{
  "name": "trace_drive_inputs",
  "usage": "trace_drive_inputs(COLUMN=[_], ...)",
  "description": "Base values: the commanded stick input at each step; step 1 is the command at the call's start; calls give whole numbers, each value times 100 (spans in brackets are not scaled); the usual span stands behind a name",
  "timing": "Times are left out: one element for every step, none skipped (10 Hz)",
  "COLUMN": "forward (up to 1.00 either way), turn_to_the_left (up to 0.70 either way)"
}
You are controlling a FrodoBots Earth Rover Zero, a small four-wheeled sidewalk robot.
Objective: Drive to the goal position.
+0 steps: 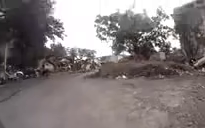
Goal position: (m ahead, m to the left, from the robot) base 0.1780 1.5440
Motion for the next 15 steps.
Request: trace_drive_inputs(forward=[0,0,0,0,0,0,0,0,0,0,0,0,0,0,0], turn_to_the_left=[0,0,0,0,0,0,0,0,-45,-45,0,0,0,0,0])
